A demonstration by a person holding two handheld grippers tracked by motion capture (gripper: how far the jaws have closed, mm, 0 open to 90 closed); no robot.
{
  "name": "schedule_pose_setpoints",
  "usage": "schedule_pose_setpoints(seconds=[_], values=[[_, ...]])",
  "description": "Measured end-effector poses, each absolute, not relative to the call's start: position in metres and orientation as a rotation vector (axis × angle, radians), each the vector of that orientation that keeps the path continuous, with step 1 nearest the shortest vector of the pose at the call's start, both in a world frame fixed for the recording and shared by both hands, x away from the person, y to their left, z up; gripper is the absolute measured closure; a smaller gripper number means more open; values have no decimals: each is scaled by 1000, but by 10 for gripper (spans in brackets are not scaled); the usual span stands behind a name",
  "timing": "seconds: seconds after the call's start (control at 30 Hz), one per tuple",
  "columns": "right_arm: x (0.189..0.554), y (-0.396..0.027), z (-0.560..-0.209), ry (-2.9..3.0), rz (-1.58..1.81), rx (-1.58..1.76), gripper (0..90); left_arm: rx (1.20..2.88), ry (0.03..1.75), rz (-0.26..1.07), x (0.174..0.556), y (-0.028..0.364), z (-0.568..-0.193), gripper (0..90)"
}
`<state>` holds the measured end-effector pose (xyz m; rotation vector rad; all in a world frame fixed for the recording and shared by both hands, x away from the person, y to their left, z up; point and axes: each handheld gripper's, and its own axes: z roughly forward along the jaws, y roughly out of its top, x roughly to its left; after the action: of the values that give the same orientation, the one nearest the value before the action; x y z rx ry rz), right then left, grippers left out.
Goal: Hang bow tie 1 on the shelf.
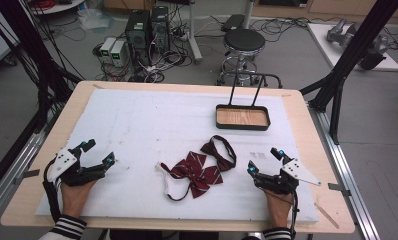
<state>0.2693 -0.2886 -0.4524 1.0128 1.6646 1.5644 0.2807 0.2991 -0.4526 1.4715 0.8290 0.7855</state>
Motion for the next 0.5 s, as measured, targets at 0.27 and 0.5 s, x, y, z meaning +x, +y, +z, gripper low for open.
schedule_pose_setpoints(seconds=[0.27, 0.5], values=[[269, -288, -452, 1654, 1551, 1013, 37, 1472, 828, 789, 280, 299, -453, 150], [270, -286, -452, 1672, 1524, 1009, 37, 1470, 829, 789, 281, 299, -453, 151]])
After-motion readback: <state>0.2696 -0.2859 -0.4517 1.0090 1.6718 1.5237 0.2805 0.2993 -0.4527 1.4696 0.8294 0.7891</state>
